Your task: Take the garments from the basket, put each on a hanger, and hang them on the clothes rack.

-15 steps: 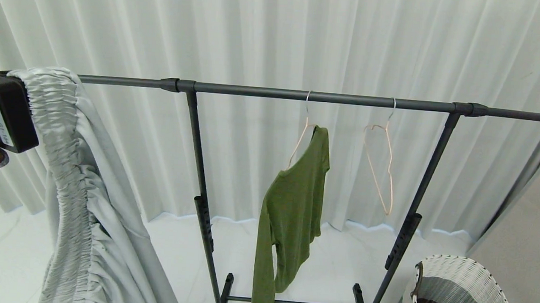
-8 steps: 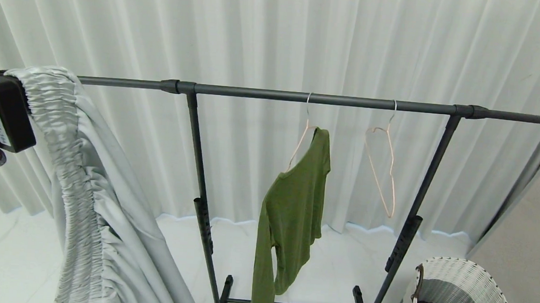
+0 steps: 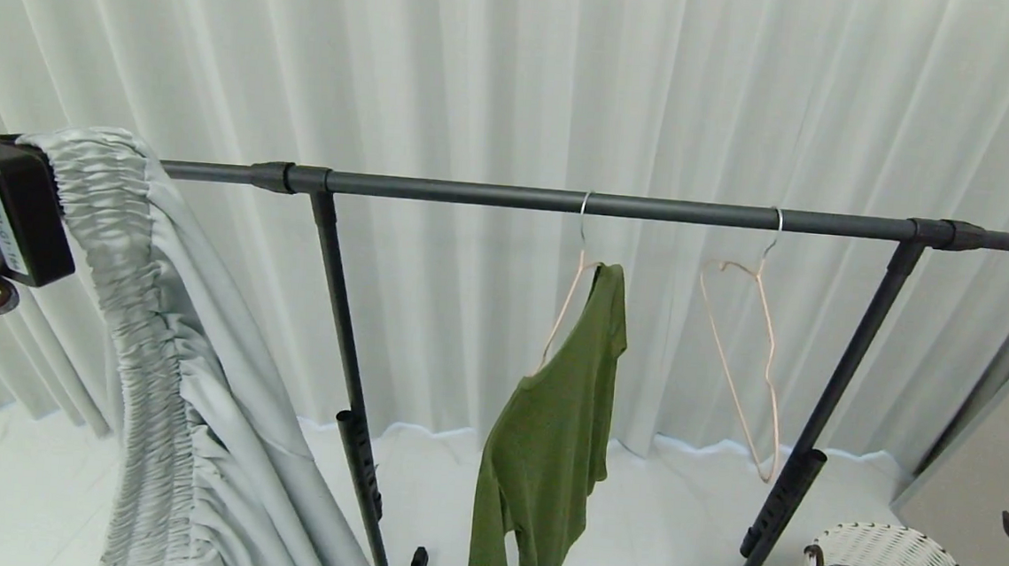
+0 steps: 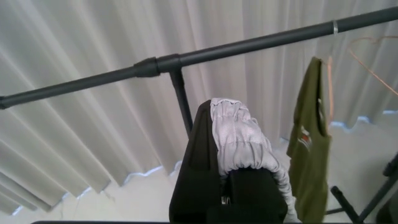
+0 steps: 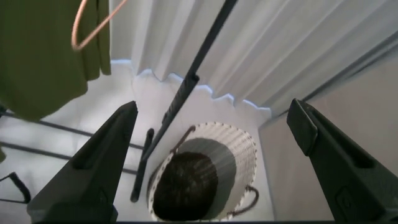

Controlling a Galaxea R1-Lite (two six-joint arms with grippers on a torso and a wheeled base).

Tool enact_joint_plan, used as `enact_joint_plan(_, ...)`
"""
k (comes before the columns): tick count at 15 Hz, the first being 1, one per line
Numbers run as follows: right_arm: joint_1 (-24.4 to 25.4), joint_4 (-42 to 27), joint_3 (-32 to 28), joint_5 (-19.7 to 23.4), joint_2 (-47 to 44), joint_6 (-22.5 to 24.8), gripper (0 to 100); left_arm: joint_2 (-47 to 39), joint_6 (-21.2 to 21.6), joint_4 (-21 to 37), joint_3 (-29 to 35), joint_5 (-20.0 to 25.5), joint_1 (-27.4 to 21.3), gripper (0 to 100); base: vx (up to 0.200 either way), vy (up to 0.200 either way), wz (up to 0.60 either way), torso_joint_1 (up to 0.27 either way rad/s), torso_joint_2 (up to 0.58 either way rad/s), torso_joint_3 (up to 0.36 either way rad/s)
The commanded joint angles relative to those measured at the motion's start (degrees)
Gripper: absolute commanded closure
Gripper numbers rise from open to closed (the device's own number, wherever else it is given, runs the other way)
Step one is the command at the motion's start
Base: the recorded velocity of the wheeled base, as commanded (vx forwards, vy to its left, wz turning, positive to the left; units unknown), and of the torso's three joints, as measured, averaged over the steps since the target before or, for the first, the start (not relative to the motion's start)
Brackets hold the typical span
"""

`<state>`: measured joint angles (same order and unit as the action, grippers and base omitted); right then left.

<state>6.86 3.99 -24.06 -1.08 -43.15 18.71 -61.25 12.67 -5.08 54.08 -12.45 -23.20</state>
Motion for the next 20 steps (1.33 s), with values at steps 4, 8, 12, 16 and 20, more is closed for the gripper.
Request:
enact_joint_plan(4,0.5,1.4,-0.7,2.4,-3.8,-2.8,0,0.2,-0.1,0.0,-0.5,0.0,0.0,100,0.15,0.0,0.0,0.003,0.0,-0.001)
enact_joint_plan(8,8.7,2.1,-3.9,3.1,-9.3,-6.1,0,0.2,-0.1,0.0,-0.6,0.0,0.0,100,0.0,0.0,0.0,0.0,0.0,0.0)
enact_joint_plan(12,15.6,4.1,-8.3,-4.7,-20.0,-11.5,0,0.8,0.0,0.0,-2.0,-0.3,0.1,100,0.0,0.0,0.0,0.0,0.0,0.0)
enact_joint_plan(16,19.5,13.6,-9.0,-10.4,-29.3,-14.5,0,4.6,0.0,0.0,-7.6,-0.8,0.3,100,0.0,0.0,0.0,0.0,0.0,0.0)
enact_joint_plan(20,19.4,13.5,-11.7,-10.9,-34.5,-17.7,0,7.5,0.0,0.0,-11.2,-2.8,0.9,100,0.0,0.0,0.0,0.0,0.0,0.0)
